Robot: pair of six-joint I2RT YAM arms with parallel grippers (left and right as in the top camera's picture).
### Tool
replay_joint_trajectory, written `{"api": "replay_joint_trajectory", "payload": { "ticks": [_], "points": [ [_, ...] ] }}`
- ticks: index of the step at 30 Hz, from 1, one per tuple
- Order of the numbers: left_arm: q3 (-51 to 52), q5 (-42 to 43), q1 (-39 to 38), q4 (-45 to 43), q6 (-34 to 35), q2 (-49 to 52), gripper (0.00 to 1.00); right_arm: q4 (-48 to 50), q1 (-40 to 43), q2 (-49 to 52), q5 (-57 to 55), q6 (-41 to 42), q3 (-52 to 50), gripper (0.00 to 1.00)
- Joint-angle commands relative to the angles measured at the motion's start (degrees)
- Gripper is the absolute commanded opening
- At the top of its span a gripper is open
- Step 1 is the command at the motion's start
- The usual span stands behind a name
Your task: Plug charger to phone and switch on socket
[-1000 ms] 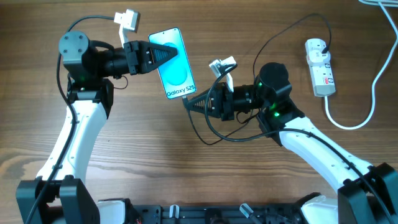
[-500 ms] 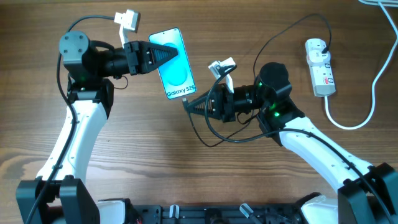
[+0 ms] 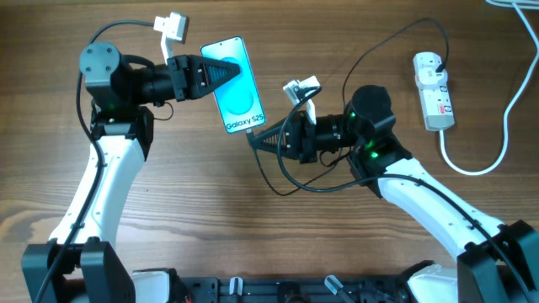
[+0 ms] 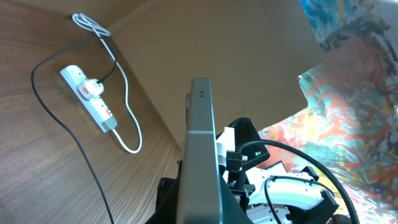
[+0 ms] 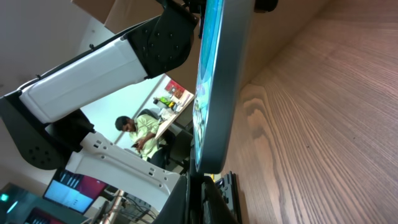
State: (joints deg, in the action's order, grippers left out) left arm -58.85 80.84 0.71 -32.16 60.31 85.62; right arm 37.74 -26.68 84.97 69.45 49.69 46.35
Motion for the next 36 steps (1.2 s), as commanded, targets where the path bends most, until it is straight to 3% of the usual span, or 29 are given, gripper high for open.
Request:
{"api": "replay_joint_trajectory", "payload": {
  "ticks": [1,24,36],
  "points": [
    [-0.81,0.72,-0.13,-0.22,-0.94,-0.44,0.04,0.50,-0.15,0.33,-2.21,0.39,0.13,0.05],
    [-0.81,0.79,-0.13,-0.20,-0.94,-0.44,0.04,2.03,-0.68,0.33,-4.09,1.31,0.13,0.05],
    [-0.81,1.20,-0.13,-0.22,-0.98,-0.44,0.04,-1.77,-0.68,0.33,-1.81,0.00,0.13,0.04]
  ]
}}
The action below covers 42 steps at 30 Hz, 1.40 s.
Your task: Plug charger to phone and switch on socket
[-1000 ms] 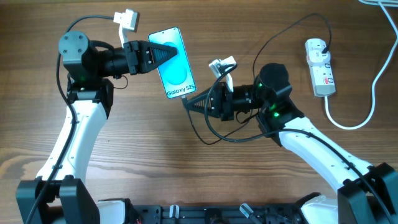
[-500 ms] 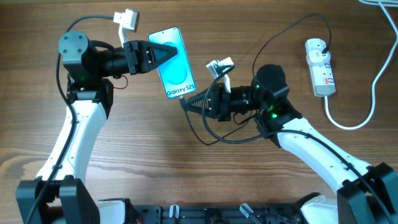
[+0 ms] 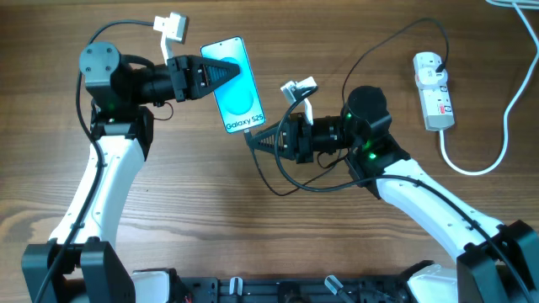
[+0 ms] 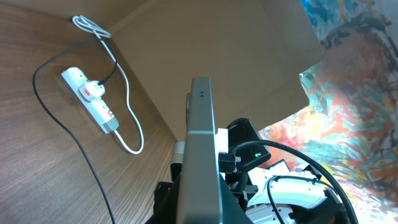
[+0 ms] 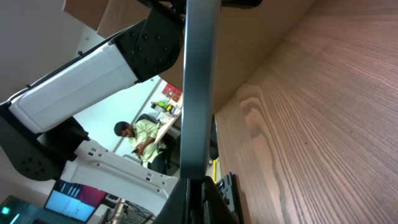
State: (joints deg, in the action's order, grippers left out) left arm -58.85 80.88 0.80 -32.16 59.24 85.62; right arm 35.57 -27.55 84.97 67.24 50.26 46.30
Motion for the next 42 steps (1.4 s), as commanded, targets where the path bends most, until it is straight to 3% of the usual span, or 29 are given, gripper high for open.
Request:
{"api": "replay_joint_trajectory", "payload": {
  "ticks": [1,24,42],
  "points": [
    [-0.81,1.16,-0.22,-0.20,0.09,-0.44,0.04,0.66,0.20,0.33,0.74,-0.57,0.17,0.05],
    [-0.81,1.11,-0.22,-0.22,-0.35,-0.44,0.04,-0.09,0.94,0.31,4.83,1.14,0.17,0.05],
    [-0.81,1.14,-0.22,-0.20,-0.33,-0.44,0.04,-0.55,-0.55,0.33,-1.01,-0.96,0.17,0.05]
  ]
}}
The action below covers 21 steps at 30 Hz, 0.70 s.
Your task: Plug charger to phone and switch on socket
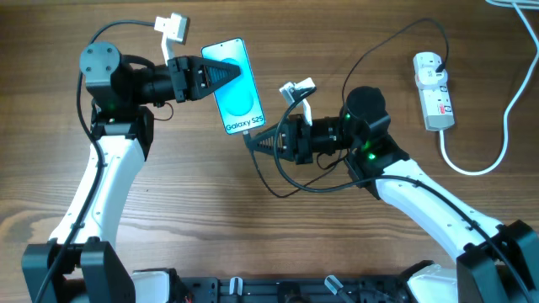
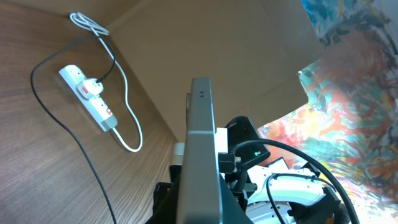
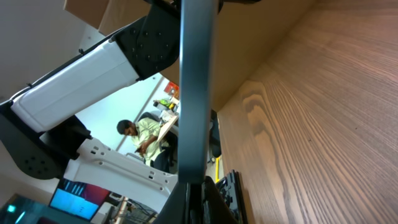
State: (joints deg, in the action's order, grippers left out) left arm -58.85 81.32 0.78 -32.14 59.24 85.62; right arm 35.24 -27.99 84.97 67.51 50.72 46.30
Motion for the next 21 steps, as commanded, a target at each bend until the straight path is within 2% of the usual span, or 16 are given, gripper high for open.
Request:
{"api": "replay_joint_trajectory", "payload": {
  "ticks": [1,21],
  "points": [
    [-0.81,0.70,-0.20,-0.22,-0.33,-0.44,0.04,-0.37,-0.11,0.33,-1.29,-1.90,0.17,0.05],
    [-0.81,0.68,-0.20,-0.22,-0.35,-0.44,0.04,0.87,-0.11,0.31,3.78,0.83,0.17,0.05]
  ]
}}
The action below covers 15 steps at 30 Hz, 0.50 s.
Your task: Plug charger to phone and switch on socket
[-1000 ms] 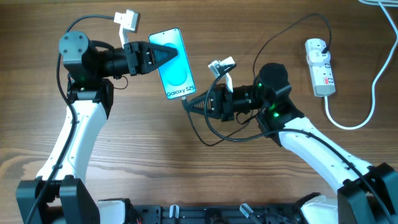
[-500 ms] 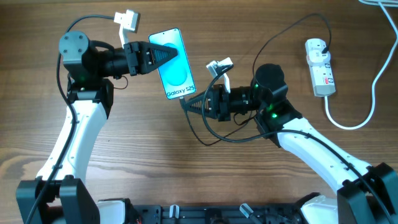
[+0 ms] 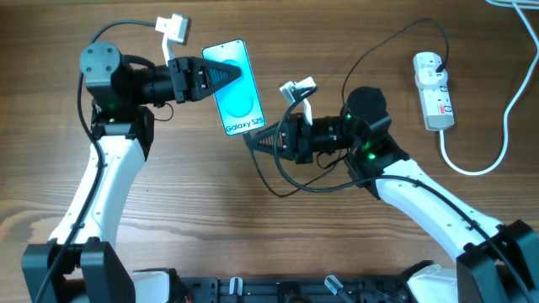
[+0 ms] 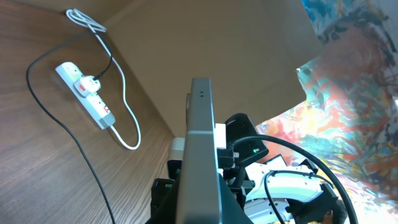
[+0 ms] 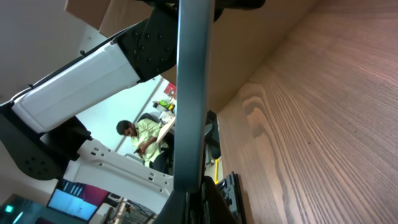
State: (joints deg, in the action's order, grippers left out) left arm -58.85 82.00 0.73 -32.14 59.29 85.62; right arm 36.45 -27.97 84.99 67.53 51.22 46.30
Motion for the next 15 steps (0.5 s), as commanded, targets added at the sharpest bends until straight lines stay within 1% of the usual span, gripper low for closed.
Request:
{"api": "replay_joint_trajectory", "payload": {
  "ticks": [1,15],
  "points": [
    [-0.81,0.00,-0.15,-0.22,-0.39,-0.44,0.04,-1.05,-0.13,0.28,4.15,0.11,0.17,0.05],
    [-0.81,0.02,-0.15,-0.22,-0.39,-0.44,0.04,-0.94,1.25,0.09,2.43,-0.07,0.17,0.05]
  ]
}}
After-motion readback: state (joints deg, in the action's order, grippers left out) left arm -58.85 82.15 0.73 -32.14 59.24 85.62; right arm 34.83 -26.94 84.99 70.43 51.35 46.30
